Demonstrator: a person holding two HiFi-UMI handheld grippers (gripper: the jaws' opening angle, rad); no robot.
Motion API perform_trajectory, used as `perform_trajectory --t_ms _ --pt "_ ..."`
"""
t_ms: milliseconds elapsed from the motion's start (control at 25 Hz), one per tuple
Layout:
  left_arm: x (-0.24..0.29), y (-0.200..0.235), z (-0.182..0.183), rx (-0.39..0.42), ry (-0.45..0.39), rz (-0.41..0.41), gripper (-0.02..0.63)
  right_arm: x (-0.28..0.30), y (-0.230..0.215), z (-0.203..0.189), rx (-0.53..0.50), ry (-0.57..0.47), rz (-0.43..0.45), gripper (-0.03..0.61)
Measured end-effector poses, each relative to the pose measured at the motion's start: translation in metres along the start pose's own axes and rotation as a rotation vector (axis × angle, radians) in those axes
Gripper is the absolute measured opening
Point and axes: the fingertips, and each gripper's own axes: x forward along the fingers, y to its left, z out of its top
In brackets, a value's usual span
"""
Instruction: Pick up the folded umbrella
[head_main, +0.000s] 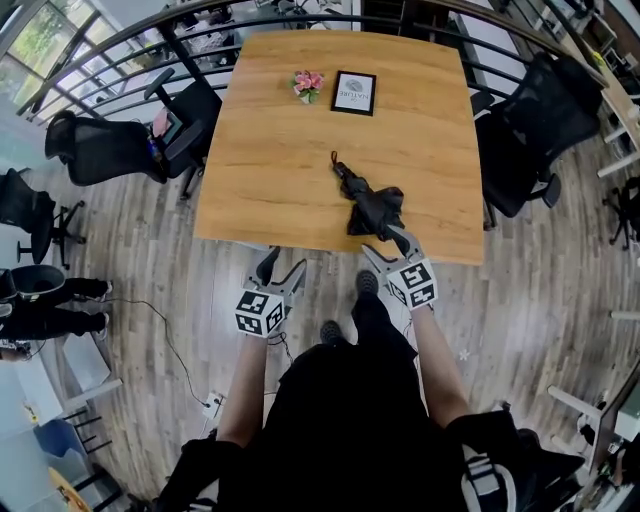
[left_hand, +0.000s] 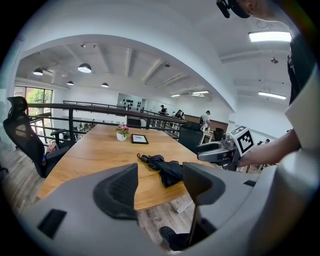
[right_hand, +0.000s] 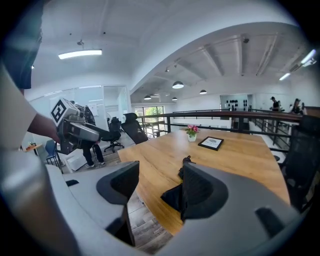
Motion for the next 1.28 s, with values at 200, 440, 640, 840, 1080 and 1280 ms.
perform_trajectory --t_ms 200,440,640,840,1080,1280 --pt "0.028 -0.002 0.003 -0.012 0.02 0.008 0.287 0.009 -0.027 -0.007 0.013 0.022 0.021 0.291" --pt "0.056 -0.008 0.006 -0.023 0.043 0.022 0.287 0.022 -0.049 -0.013 0.016 0.049 0.074 0.293" --pt "0.071 -0.012 0.002 -0.028 0.071 0.032 0.287 0.038 -0.054 -0.018 0.02 0.064 0.128 0.301" --pt "0.08 -0.011 0.0 -0.038 0.092 0.067 0.287 0.05 -0.066 -0.029 0.03 0.099 0.169 0.301" --pt "0.092 -0.009 0.003 -0.051 0.1 0.111 0.287 0.066 -0.087 -0.037 0.028 0.115 0.196 0.301" --pt "0.099 -0.008 0.002 -0.063 0.103 0.143 0.287 0.078 -0.088 -0.04 0.024 0.14 0.242 0.302"
